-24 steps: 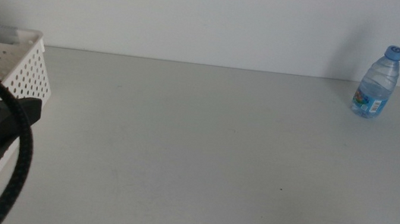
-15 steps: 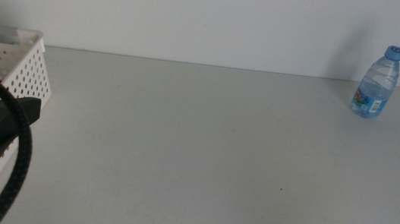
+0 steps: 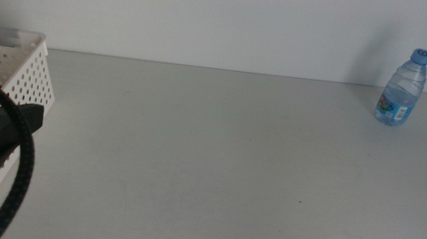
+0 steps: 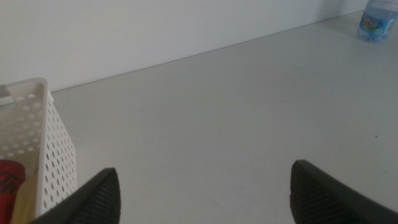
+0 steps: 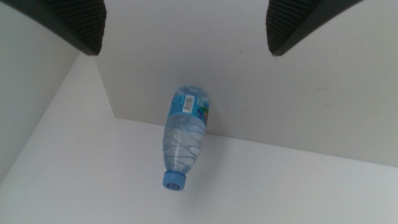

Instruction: Use arms to grab the bottles and put them into the dustbin to the left of the table.

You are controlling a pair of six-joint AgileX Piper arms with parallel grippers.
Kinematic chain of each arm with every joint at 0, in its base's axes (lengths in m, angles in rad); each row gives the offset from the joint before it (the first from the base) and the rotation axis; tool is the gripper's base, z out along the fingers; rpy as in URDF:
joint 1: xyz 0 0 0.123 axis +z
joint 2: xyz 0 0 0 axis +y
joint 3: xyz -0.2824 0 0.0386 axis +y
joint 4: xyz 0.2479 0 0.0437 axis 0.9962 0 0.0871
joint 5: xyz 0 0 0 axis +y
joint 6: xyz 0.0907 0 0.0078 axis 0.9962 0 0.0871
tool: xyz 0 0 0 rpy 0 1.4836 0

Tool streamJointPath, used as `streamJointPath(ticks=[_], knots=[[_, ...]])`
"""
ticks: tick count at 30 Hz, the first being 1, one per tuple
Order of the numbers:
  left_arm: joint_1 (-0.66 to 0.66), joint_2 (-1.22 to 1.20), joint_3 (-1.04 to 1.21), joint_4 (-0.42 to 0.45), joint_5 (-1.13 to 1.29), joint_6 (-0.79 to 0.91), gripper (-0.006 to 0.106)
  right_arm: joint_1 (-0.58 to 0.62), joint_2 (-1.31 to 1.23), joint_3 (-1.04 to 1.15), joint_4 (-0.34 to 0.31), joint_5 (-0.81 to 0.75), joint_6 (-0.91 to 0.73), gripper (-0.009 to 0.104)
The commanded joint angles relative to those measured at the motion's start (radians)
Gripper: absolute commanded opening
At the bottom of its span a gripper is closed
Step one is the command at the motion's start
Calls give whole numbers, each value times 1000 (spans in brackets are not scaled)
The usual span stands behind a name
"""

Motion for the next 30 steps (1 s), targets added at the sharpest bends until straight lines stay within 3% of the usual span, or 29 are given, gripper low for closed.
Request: streamJointPath(ticks=[1, 15, 22, 30], knots=[[-7, 1, -25, -2, -79, -13, 94, -6, 87, -38, 15, -235, 34, 66], [-7, 1, -25, -2, -79, -13, 94, -6, 581, -38, 14, -823, 90, 66], [-7, 1, -25, -1, -79, -14, 94, -6, 723, -56, 21, -949, 89, 66], [-7, 1, -25, -1, -79, -14, 94, -6, 884, -222, 26, -962, 84, 66]])
